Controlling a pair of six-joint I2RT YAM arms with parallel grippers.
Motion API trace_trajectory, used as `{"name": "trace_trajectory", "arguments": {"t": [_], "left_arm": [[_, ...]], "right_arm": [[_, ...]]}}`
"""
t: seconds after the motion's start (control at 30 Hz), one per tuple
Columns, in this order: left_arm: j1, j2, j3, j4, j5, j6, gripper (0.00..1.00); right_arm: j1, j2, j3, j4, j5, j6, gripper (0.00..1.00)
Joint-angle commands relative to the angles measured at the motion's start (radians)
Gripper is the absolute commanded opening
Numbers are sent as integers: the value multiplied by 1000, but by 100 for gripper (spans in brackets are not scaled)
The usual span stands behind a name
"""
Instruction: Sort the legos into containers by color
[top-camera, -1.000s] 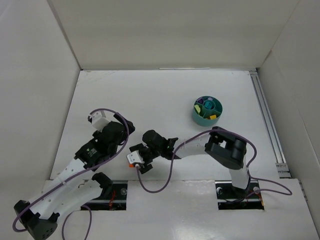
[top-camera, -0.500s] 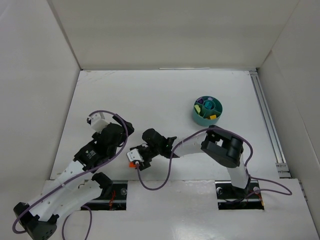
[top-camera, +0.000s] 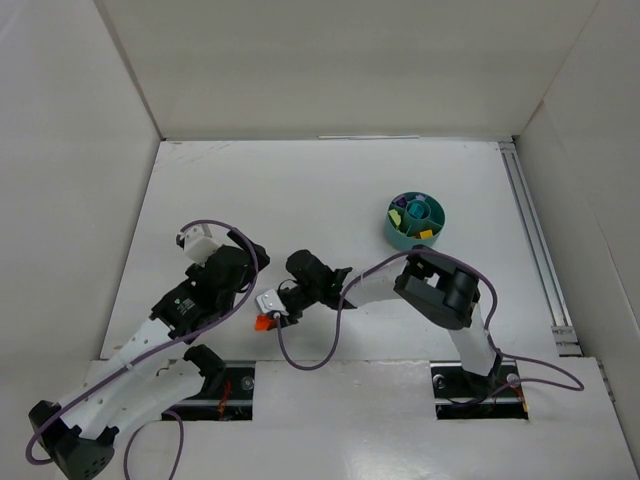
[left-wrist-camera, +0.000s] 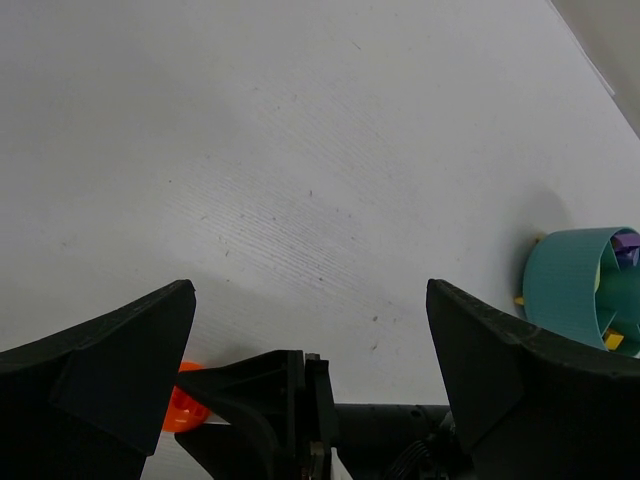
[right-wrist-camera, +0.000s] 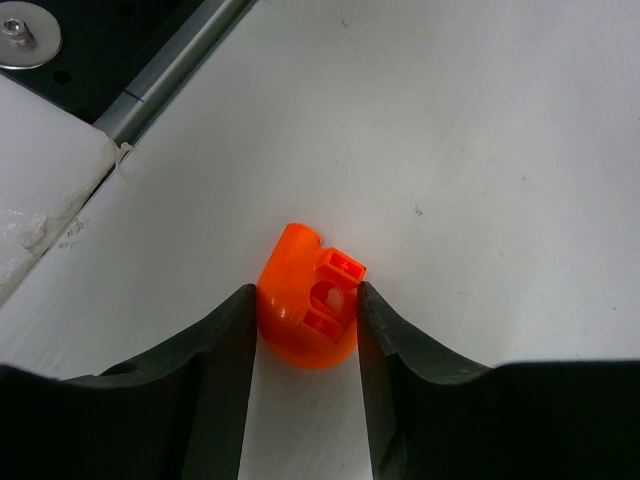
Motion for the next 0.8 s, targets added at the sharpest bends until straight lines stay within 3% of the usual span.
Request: {"name": "trace_trajectory", "arguments": {"t": [0.0, 0.2, 0.47, 0.77], "left_arm": [[1, -6, -4, 20, -12, 2, 100], [1, -6, -4, 29, -3, 11, 98], [1, -6, -4, 29, -3, 11, 98], [1, -15, -4, 29, -3, 11, 98]], "right_arm": [[-2, 41, 15, -19, -52, -3, 44], [-2, -15, 15, -19, -52, -3, 33], [-11, -232, -53, -8, 14, -3, 30], [-149, -397, -194, 41, 54, 62, 28]]}}
